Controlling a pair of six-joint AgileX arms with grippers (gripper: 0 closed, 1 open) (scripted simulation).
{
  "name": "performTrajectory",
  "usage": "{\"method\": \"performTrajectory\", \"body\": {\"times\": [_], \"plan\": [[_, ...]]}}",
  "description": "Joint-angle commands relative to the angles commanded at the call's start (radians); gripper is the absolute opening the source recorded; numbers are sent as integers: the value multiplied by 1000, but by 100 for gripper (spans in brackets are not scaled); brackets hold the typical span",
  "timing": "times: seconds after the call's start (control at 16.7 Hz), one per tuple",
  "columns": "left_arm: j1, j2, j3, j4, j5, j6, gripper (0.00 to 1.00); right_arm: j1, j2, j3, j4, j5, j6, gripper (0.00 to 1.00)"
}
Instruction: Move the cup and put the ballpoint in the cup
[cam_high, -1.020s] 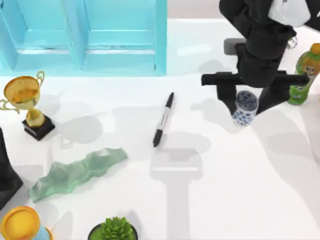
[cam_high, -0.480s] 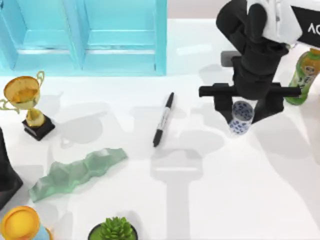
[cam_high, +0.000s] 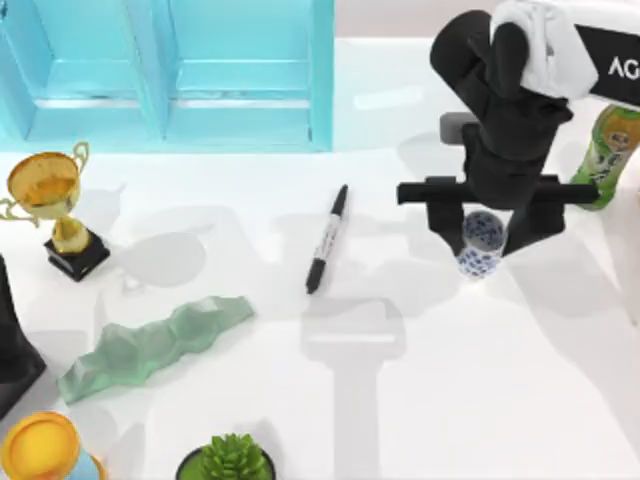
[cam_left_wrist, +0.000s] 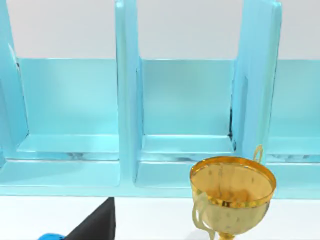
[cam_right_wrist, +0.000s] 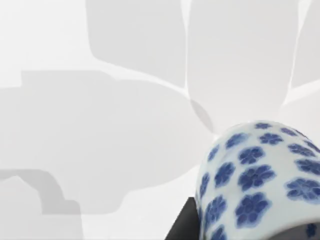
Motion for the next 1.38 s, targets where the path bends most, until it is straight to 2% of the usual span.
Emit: {"method": "performTrajectory", "body": {"times": [0.6, 1.2, 1.38], "plan": [[0, 0, 0, 0, 0, 0, 100, 0, 0, 0, 0, 0, 0, 98], [0, 0, 0, 0, 0, 0, 100, -2, 1, 3, -2, 0, 0, 100], [0, 0, 0, 0, 0, 0, 100, -1, 18, 72, -67, -1, 1, 100]]}}
